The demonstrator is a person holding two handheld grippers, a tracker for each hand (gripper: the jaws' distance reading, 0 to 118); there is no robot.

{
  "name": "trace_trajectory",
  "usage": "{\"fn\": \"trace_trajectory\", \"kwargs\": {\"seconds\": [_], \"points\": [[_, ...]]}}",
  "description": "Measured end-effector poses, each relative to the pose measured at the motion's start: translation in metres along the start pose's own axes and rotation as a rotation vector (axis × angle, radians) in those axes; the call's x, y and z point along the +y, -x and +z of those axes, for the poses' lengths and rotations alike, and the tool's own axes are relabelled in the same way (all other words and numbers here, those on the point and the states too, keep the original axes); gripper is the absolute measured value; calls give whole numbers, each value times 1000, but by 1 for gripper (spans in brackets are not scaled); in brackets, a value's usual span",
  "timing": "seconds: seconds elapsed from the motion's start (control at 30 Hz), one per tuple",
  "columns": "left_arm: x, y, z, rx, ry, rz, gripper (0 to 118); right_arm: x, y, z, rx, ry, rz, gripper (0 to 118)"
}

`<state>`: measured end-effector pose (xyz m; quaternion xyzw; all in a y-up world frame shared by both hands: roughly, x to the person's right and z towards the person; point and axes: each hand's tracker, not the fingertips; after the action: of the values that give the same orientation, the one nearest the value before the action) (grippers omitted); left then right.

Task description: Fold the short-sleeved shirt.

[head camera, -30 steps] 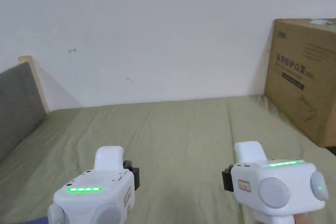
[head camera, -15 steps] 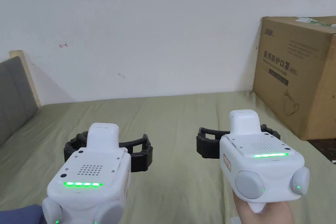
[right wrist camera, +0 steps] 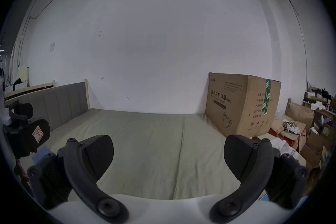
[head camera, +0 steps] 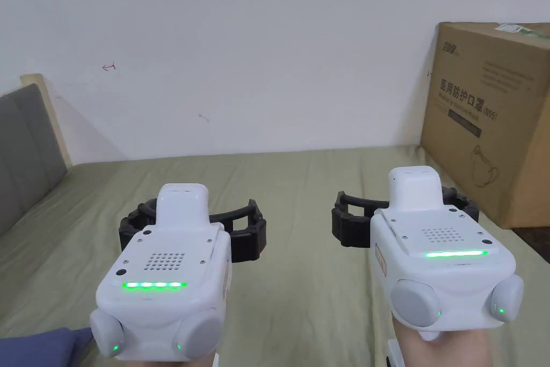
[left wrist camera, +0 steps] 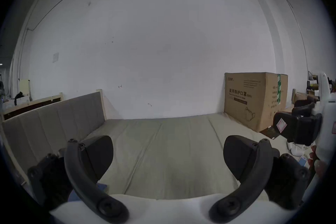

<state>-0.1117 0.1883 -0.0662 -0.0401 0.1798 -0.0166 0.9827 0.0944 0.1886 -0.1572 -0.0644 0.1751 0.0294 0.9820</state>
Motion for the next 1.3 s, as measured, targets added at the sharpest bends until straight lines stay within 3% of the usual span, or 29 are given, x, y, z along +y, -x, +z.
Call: {"fn": "trace_trajectory", "kwargs": {"seconds": [0.43, 0.63, 0.83, 1.3], "points": [[12, 16, 5, -33, 13, 79, 118, 0, 2, -2, 0, 25, -4, 118], [9, 12, 2, 28, 47, 59, 118, 0, 4, 1, 0, 35, 2, 118], [9, 21, 2, 3, 62, 143, 118, -3, 5, 1, 2, 49, 5, 118], [4, 24, 1, 14, 108, 154, 118, -10, 7, -5, 16, 77, -6, 118]]}}
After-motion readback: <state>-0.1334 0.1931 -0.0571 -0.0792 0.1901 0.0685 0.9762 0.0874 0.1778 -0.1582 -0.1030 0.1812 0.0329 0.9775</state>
